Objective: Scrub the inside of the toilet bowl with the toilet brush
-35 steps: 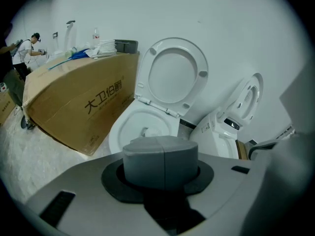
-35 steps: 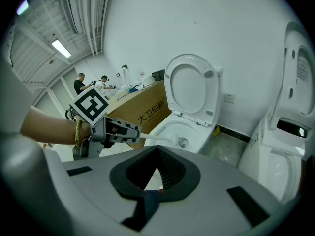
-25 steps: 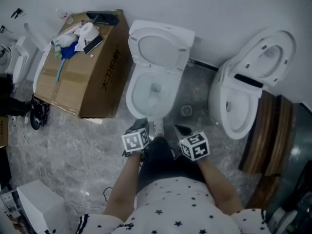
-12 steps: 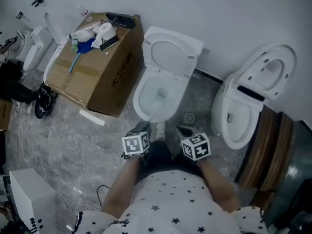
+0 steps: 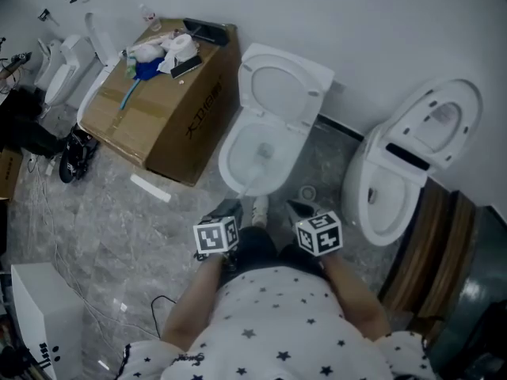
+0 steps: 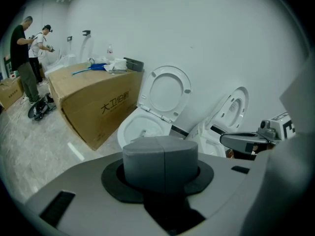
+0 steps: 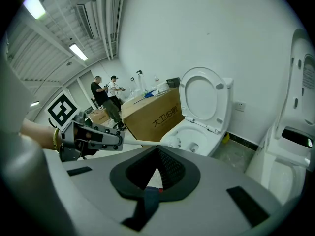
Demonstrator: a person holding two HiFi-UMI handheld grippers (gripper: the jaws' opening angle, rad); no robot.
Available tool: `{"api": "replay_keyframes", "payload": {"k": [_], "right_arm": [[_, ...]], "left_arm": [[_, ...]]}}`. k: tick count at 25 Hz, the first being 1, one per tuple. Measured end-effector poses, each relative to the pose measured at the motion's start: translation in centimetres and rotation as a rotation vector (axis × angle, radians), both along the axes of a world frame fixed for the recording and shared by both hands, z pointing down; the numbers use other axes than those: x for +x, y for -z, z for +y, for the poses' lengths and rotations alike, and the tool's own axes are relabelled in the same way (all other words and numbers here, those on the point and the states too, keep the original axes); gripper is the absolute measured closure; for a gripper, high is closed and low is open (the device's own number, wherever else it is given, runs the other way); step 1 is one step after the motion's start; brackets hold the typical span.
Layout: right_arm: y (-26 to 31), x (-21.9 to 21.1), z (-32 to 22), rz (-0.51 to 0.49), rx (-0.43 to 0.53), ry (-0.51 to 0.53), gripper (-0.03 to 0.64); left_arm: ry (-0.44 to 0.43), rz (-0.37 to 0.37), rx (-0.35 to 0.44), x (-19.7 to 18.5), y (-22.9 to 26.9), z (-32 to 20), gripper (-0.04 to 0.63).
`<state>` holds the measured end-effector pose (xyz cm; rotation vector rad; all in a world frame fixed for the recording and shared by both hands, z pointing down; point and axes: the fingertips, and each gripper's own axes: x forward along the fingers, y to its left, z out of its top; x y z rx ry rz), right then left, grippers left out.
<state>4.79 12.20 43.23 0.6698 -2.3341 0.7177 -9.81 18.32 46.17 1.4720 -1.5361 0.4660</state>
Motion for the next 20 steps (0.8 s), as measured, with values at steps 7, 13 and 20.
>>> {"api": "replay_keyframes", "payload": {"k": [7,13,20], "right_arm": [[0.31,-0.05,0.01,-0.014,0.006,0.004,0.611],[0.59,-0.11,0.05,-0.031,0.006,0.001,0.612],[0.75,-0.26,0.05,-0.034,0.014,0.003,0.611]], "left_arm": [[0.01,0.002,0.006,0.22,0.05,0.31,0.439],[0.008,0.001,0.008,0.28,-0.04,0.36,0.439],[0.006,0.002,0.015,0.21,0.14,0.15,0.439]]}}
